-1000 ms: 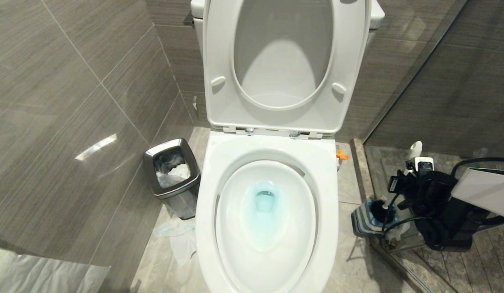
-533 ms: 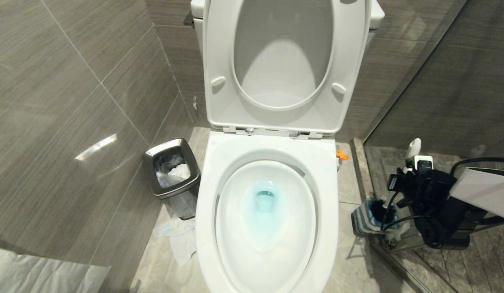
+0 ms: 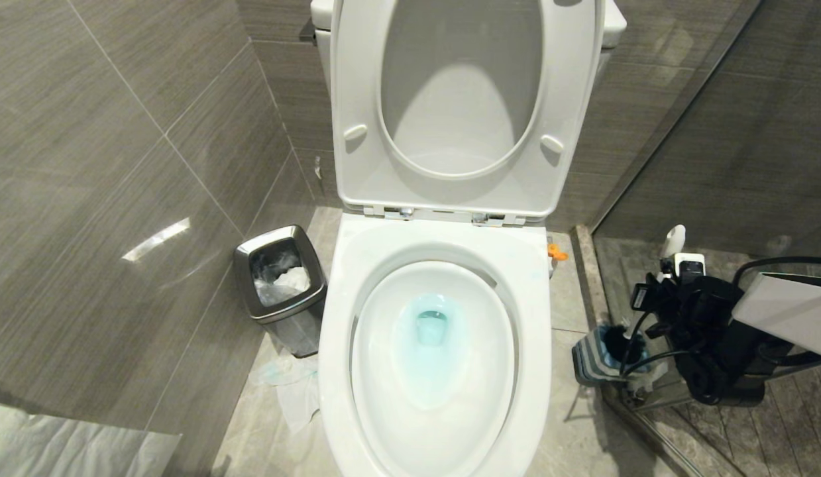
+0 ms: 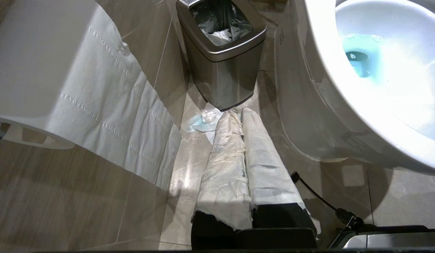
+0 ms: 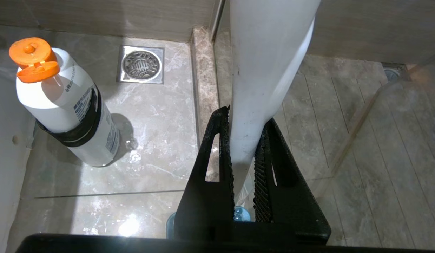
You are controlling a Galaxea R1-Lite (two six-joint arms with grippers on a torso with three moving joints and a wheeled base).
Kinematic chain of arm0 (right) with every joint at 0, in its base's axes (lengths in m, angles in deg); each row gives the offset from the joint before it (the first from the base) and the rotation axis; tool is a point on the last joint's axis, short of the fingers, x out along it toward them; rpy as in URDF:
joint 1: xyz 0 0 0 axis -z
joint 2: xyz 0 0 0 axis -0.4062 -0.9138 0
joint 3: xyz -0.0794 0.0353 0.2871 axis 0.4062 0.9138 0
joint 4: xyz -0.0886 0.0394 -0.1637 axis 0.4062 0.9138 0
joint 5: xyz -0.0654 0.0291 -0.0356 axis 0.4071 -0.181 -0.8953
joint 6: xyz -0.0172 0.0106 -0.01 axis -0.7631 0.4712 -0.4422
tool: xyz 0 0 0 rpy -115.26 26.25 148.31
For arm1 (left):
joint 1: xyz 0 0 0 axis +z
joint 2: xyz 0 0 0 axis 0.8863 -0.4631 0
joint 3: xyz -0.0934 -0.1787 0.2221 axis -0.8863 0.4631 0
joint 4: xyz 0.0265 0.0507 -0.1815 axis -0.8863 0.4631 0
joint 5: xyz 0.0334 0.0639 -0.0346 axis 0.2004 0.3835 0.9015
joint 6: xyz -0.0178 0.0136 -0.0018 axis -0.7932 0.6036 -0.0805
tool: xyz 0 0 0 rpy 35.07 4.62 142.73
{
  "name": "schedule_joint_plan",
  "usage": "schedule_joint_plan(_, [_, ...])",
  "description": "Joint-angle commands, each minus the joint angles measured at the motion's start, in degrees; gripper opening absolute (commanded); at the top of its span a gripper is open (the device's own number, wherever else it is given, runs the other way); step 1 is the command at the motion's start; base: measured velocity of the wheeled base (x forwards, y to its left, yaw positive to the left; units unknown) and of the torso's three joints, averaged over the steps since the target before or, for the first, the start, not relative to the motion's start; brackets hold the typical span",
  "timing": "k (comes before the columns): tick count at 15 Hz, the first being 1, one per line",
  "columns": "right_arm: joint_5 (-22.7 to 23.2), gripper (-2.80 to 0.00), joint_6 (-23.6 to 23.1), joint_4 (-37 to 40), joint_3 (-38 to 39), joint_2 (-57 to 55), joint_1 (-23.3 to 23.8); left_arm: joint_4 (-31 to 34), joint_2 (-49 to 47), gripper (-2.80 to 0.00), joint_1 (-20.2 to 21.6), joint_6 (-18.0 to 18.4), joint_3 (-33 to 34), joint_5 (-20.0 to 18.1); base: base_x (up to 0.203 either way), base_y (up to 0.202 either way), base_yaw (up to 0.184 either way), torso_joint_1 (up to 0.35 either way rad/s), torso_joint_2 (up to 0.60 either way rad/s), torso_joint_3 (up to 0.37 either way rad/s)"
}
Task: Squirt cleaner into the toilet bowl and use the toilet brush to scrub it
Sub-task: Put the toilet brush back
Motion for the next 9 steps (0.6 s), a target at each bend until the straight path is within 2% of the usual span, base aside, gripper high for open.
schedule_joint_plan(1, [-0.1, -2.8, -0.1, -0.5, -0.2, -0.1, 0.0, 0.0, 0.0, -2.8, 0.0, 0.0, 0.1, 0.0, 0.0, 0.0, 0.0, 0.0, 0.0, 0.0])
schedule_joint_plan(5, [-0.1, -2.8, -0.2, -0.5, -0.3, -0.4, 0.1, 0.0, 0.0, -2.8, 0.0, 0.0, 0.1, 0.0, 0.0, 0.0, 0.0, 0.0, 0.0, 0.0])
schedule_joint_plan(6, [-0.2, 0.0, -0.7, -0.5, -0.7, -0.5, 0.1, 0.0, 0.0, -2.8, 0.0, 0.0, 0.1, 0.0, 0.0, 0.0, 0.0, 0.0, 0.0, 0.0])
schedule_joint_plan(9, [-0.2, 0.0, -0.7, -0.5, -1.3, -0.6, 0.1, 0.0, 0.0, -2.8, 0.0, 0.0, 0.1, 0.0, 0.0, 0.0, 0.0, 0.0, 0.0, 0.0])
